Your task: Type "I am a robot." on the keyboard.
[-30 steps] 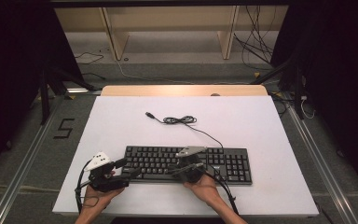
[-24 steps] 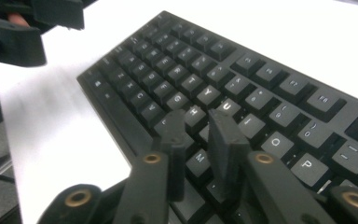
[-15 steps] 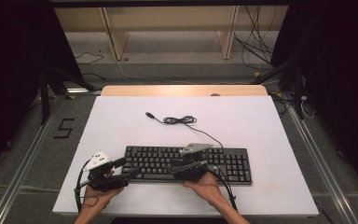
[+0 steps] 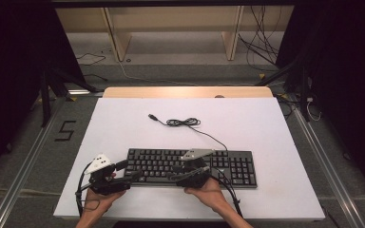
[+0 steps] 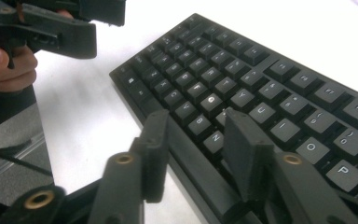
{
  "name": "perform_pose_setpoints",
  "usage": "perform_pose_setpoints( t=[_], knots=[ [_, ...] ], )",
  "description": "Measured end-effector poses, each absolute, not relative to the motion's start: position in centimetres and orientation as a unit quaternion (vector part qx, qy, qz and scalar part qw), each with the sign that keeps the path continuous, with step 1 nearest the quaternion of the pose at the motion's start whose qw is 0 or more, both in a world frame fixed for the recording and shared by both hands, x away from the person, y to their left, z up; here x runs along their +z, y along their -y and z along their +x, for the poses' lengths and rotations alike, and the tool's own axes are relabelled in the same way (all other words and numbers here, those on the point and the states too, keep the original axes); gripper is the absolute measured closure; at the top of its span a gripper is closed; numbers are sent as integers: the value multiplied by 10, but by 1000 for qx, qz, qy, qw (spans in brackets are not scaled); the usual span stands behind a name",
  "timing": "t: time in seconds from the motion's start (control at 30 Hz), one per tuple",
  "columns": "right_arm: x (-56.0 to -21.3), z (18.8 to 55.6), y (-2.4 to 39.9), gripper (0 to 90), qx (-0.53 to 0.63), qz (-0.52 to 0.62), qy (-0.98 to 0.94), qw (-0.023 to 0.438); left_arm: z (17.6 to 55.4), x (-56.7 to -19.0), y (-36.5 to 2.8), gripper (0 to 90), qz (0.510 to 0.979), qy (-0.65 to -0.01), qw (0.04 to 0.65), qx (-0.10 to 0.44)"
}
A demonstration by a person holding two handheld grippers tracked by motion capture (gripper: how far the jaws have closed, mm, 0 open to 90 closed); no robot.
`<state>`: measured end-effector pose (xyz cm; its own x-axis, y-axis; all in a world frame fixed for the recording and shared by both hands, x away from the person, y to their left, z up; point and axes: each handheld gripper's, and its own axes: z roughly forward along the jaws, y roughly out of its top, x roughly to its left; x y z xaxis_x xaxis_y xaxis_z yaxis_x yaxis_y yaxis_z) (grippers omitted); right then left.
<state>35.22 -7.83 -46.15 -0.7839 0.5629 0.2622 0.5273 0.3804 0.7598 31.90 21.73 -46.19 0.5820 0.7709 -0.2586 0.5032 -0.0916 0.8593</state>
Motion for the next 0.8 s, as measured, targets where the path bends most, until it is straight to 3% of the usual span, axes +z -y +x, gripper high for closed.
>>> perform_pose_setpoints(
  t=[0.53, 0.8],
  knots=[
    [-468, 346, 73, 844, 435, 315, -843, 33, 319, -462, -218, 269, 726, -436, 514, 133],
    [-473, 345, 70, 900, 423, 314, -849, 35, 319, -462, -217, 269, 726, -437, 514, 133]
  ],
)
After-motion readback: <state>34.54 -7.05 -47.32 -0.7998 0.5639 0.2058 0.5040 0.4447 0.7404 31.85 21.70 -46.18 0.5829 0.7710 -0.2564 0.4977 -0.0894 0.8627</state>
